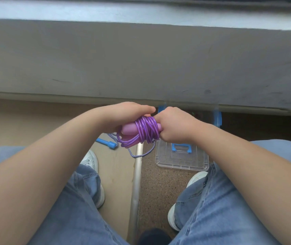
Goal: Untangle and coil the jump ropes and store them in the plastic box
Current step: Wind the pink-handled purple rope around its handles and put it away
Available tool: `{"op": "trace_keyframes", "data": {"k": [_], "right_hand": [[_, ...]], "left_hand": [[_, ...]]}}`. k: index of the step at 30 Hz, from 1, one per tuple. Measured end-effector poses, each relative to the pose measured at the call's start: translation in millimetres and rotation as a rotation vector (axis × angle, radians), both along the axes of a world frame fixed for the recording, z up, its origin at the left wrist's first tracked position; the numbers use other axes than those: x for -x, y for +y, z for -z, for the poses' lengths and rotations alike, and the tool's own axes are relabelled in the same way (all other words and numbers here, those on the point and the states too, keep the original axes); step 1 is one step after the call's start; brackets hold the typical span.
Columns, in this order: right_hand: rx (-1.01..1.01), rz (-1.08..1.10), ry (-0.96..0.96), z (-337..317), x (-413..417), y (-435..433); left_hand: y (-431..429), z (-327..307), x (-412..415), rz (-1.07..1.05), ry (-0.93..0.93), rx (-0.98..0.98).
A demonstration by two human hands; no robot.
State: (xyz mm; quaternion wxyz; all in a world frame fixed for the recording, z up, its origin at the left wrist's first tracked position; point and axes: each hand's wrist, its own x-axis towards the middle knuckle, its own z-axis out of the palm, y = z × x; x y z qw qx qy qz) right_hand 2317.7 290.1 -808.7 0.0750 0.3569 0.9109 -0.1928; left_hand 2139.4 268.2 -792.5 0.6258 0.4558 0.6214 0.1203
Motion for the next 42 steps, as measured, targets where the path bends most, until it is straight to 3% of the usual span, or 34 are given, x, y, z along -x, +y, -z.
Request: {"op": "trace_keyframes", "data": {"k": [3, 7, 13, 15, 18, 21, 25, 28, 32, 37, 42], "right_hand": [[-0.193, 0.013, -0.030, 2.5, 2.4, 6.2], [-0.278, 0.082, -0.005, 2.7, 4.1, 10.2], [0.019, 0.094, 0.034, 11.9, 0.2, 18.4], [0.132, 0.112, 0.206, 7.1, 2.0, 14.6], [0.091, 0.166, 0.468, 6.2, 14.1, 2.2], [0.010, 0.231, 0.559, 7.3, 20.1, -5.4], [0.038, 0.285, 0.632, 7.3, 21.1, -1.0], [0.177, 0.442, 0.686, 10.2, 19.9, 7.6], [0.394, 0.629, 0.892, 5.4, 12.3, 19.5], [0.335, 0.759, 0.959, 1.8, 11.7, 21.6], [0.077, 0.725, 0.798, -4.5, 9.7, 16.3]], "left_hand": [[-3.0, -6.6, 2.9, 0.012, 0.004, 0.121], [-0.4, -8.7, 1.2, -0.081, 0.124, -0.001], [-0.6, -0.9, -0.7, 0.026, 0.497, -0.297], [-0.6, 0.4, 0.8, 0.027, 0.546, -0.332], [0.8, 0.9, 1.1, -0.063, 0.477, -0.298], [-0.5, -1.3, -2.8, -0.216, 0.337, -0.217], [3.6, -3.8, -1.4, -0.271, 0.284, -0.207], [6.5, 2.2, 9.4, -0.381, 0.092, -0.181], [1.4, -2.5, 13.4, -0.384, -0.118, -0.247], [-0.5, -2.8, 10.9, -0.329, -0.040, -0.390], [1.5, 1.4, 7.6, -0.307, 0.128, -0.442]]}}
